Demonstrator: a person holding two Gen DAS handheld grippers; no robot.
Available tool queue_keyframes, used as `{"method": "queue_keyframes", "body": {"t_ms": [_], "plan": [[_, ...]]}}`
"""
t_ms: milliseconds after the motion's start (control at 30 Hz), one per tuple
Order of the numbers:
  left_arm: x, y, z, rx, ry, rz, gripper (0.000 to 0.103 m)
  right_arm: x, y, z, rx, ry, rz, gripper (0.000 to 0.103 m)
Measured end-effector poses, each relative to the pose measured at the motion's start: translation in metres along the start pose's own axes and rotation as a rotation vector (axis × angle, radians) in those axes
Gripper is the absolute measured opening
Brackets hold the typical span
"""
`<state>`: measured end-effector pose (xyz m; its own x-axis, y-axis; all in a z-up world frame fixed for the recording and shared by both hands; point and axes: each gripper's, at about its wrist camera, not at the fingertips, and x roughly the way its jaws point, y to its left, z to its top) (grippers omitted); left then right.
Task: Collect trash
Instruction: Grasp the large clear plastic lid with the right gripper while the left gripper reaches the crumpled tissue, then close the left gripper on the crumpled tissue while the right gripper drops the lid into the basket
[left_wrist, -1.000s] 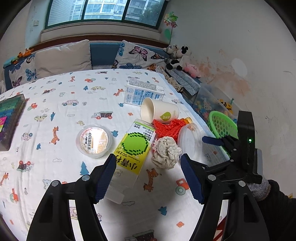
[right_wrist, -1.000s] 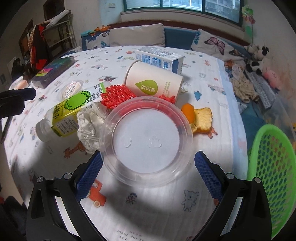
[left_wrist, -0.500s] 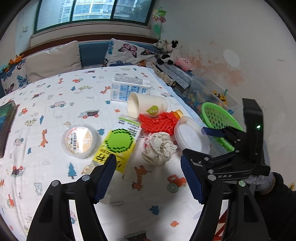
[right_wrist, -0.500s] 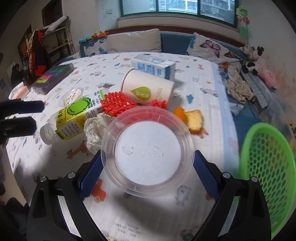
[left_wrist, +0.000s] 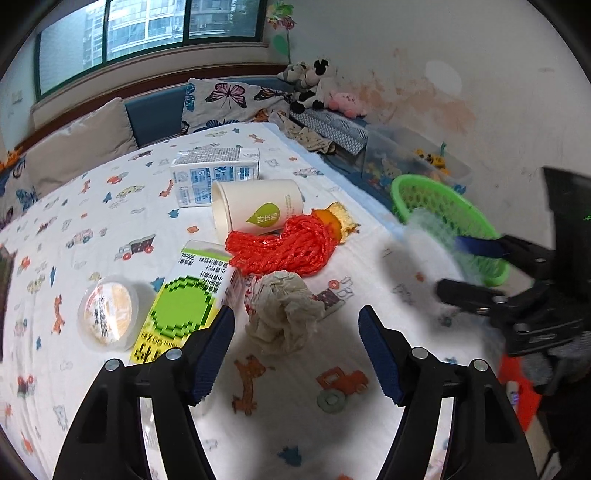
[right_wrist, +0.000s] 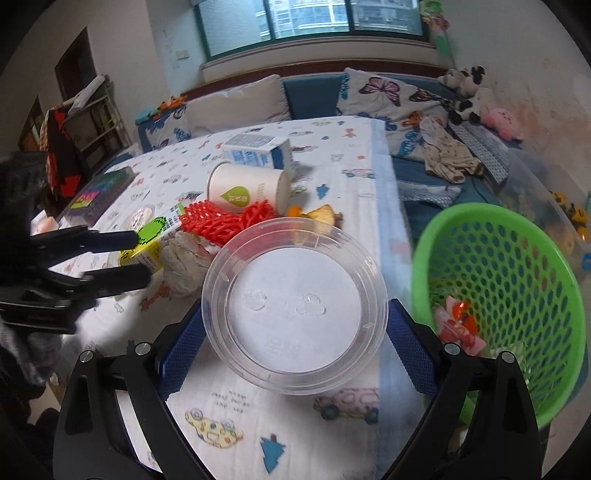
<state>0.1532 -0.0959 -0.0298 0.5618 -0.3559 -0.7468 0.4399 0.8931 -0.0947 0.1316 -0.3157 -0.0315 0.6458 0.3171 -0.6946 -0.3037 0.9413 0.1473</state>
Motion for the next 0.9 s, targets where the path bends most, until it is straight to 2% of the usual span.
{"method": "queue_keyframes", "body": {"t_ms": [267,500,600,900], "plan": [[0.025,-0.004,0.005,0.033,0.029,0.063,0.059,-0.018,-0.017,-0.006,0.045,-0.022,-0.027,0.093],[0.034,-0.016,0.002,0.097,0.034,0.126,0.042,-0.031,-0.037,-0.01,0.103,-0.043,-0.055,0.093],[0.031,-0.016,0.002,0.091,0.029,0.121,0.038,-0.037,-0.05,-0.01,0.129,-0.049,-0.075,0.093],[0.007,-0.018,0.002,0.058,0.024,0.034,0.037,-0.045,-0.106,-0.008,0.243,-0.054,-0.158,0.093]]}}
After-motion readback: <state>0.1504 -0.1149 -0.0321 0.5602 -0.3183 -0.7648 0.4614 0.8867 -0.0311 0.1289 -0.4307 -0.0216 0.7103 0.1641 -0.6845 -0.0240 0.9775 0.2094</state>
